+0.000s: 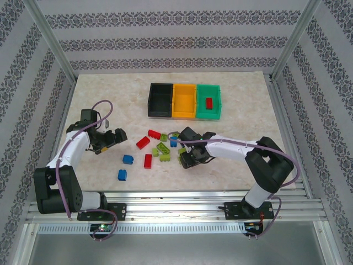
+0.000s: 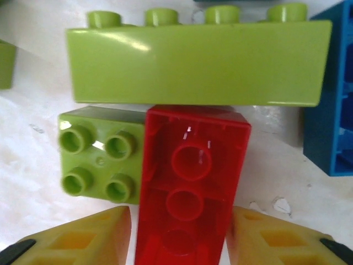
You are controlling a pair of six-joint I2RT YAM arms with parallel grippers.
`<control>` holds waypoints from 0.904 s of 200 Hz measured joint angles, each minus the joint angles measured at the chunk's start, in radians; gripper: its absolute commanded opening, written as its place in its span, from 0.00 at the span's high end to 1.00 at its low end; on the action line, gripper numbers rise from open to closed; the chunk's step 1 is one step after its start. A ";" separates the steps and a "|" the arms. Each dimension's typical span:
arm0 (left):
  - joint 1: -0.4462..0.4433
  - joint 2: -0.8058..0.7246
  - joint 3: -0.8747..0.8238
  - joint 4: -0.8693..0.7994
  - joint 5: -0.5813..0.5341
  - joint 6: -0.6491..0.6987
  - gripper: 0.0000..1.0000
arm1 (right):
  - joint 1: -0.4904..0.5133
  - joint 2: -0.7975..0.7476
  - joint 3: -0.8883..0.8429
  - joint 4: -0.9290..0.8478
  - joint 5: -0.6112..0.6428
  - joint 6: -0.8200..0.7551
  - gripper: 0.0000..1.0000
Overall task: Sort the legos into containers by color
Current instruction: Pick up the lego from the bottom-center of the table, then place the lego in the container.
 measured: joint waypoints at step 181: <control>0.000 0.015 0.013 0.000 0.008 0.000 0.01 | -0.536 0.084 0.455 0.003 -0.090 -0.110 0.63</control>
